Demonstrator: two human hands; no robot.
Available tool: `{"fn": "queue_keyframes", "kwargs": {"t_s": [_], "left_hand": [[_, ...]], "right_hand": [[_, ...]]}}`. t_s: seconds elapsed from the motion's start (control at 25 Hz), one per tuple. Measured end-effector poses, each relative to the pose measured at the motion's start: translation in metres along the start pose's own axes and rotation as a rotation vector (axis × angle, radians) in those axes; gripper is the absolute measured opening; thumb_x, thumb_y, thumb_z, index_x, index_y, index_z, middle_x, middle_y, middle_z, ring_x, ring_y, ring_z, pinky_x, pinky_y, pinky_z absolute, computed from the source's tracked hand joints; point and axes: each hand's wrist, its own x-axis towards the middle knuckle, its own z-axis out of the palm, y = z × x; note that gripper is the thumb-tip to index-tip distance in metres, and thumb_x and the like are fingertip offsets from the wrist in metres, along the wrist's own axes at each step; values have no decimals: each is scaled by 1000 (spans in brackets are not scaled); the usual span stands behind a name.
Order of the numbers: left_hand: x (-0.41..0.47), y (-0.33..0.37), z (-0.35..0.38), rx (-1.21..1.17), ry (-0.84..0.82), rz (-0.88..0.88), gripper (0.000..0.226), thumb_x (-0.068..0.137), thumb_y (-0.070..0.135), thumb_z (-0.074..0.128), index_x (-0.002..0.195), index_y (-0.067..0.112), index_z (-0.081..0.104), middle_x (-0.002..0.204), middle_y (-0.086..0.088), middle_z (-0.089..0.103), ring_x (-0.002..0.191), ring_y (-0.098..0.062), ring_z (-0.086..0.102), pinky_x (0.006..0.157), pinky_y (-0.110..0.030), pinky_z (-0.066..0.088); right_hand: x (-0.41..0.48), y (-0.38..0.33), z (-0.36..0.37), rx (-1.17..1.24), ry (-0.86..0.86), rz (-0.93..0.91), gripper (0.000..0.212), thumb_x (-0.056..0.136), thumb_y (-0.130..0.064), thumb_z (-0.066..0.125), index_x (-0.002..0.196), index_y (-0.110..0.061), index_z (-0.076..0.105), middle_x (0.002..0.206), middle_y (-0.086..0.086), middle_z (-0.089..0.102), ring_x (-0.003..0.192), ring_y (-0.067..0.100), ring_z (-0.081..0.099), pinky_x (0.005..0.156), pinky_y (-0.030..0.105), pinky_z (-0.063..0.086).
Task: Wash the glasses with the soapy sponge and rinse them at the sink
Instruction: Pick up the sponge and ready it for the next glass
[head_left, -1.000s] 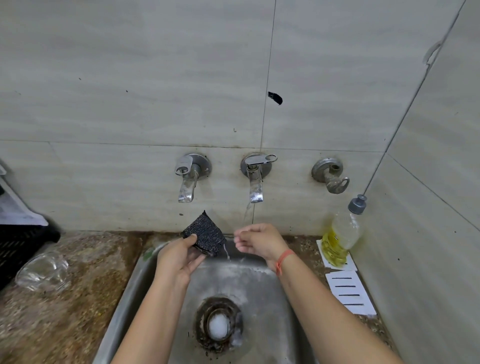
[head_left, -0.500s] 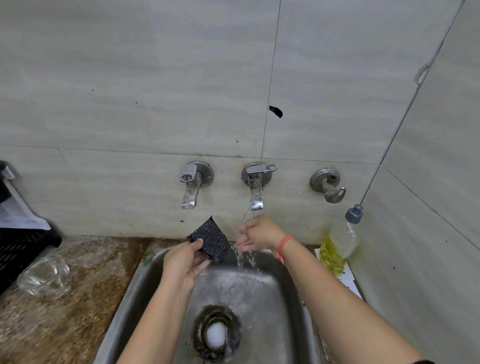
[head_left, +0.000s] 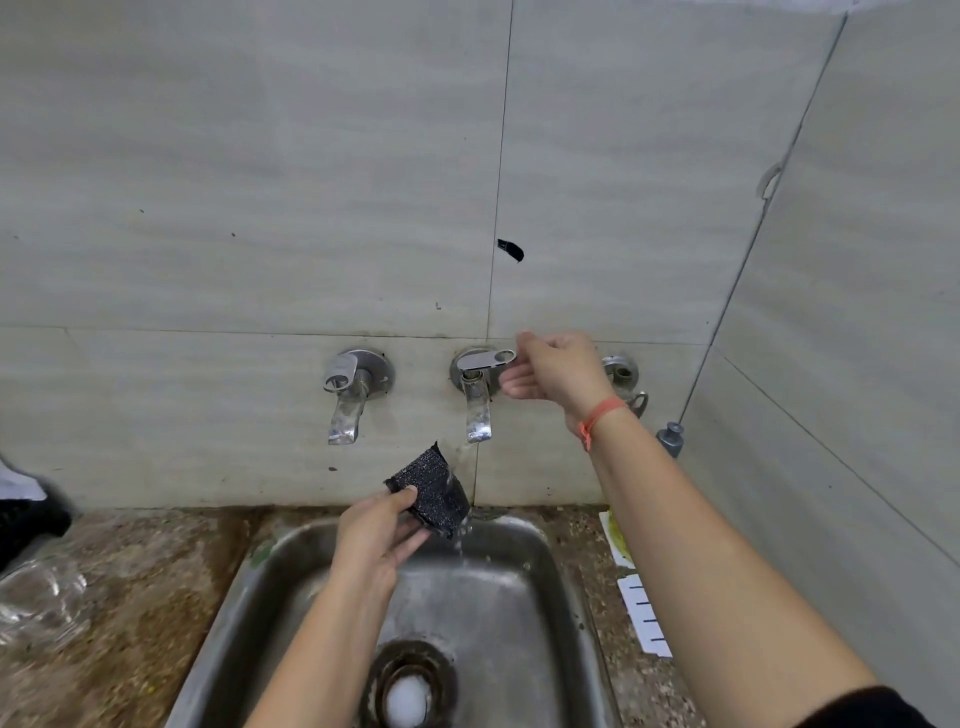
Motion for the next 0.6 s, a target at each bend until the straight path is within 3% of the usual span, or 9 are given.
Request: {"fn": "queue_keyframes", "kwargs": {"t_s": [0.16, 0.32, 0.44, 0.6], "left_hand": [[4, -2, -5, 7, 5, 21, 36, 89, 1, 61, 124, 2, 53, 88, -9, 65, 80, -22, 63, 74, -37, 54], [9, -2, -10, -4, 15, 25, 28, 90, 0, 60, 117, 3, 55, 87, -10, 66, 77, -22, 64, 69, -35, 53], [4, -3, -10, 3, 15, 32, 14, 90, -1, 59, 102, 6, 58, 88, -11, 67, 75, -21, 64, 70, -36, 53], [3, -7, -12, 6, 33, 52, 13, 89, -2, 60, 99, 6, 60, 89, -12, 68, 79, -24, 66, 81, -42, 54]], "right_hand": [[2, -6, -6, -31, -129, 89, 28, 92, -7, 55, 66, 2, 61, 43, 7, 60, 32, 7, 52, 35, 14, 43], [-15, -1, -1, -2, -338, 153, 26, 93, -6, 56, 71, 6, 64, 53, 11, 65, 41, 11, 60, 42, 15, 50], [-24, 4, 19, -88, -285, 117, 26, 92, -4, 54, 71, 6, 65, 54, 13, 65, 41, 12, 61, 44, 18, 53], [-37, 17, 28, 19, -164, 27, 33, 97, -11, 51, 70, 3, 63, 57, 14, 62, 38, 10, 57, 42, 18, 50]]}}
